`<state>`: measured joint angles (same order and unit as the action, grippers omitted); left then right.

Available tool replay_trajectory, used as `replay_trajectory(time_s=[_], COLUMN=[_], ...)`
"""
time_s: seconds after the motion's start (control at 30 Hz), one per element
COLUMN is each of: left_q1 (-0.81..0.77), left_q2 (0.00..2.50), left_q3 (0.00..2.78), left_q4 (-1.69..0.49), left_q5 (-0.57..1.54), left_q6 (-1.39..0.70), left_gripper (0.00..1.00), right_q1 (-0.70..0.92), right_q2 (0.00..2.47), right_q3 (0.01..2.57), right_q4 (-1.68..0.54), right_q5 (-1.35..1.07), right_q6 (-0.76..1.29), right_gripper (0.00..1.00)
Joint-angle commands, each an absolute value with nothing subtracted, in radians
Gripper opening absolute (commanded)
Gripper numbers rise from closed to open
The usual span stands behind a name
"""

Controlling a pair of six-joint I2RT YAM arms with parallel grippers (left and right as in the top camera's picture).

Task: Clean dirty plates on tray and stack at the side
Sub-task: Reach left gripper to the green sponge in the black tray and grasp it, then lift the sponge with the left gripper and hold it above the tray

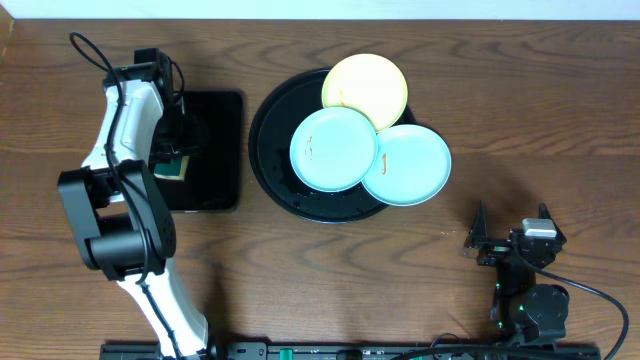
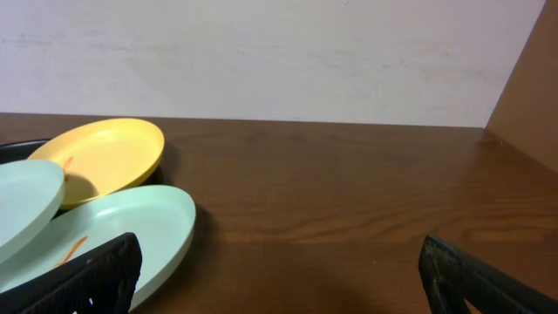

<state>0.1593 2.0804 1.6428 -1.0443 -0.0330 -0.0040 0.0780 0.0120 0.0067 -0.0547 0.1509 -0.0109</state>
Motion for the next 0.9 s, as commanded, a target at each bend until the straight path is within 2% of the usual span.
replay_trajectory(time_s=[0.0,0.1,0.2,0.37,0.63,0.87], left_q1=[0.163,0.163,0.163,0.163,0.163,0.162], left_q2=[2.104,2.125,2.148,2.183,2.188,2.155], left_q3=[1.635,1.635,1.635,1.633,1.635,1.635], left_q4=[-1.025,-1.003,-0.995,-0.981,-0.978,-0.979], left_q5=[-0.083,-0.083,-0.083,-0.064,-0.025,0.189], left_q6=[-0.012,-0.013,-0.013,-0.013,-0.013,-0.012], left_gripper=[0.47,0.47,0.38,0.37,0.08,0.08], right_q1=[0.082,0.082,0.082,0.082,0.082,0.082], right_q2=[0.007,0.007,0.007,0.007,0.007,0.007], right_q3=[0.005,0.005,0.005,0.005,0.005,0.005], right_q4=[-0.057,-0.057,-0.057,-0.057,-0.057,-0.057], right_q5=[0.156,0.156,0.156,0.156,0.156,0.156], right_q6=[-0.004,-0.004,-0.004,-0.004,-0.004,-0.004], right_gripper=[0.99,0.99,0.99,0.99,0.99,0.99])
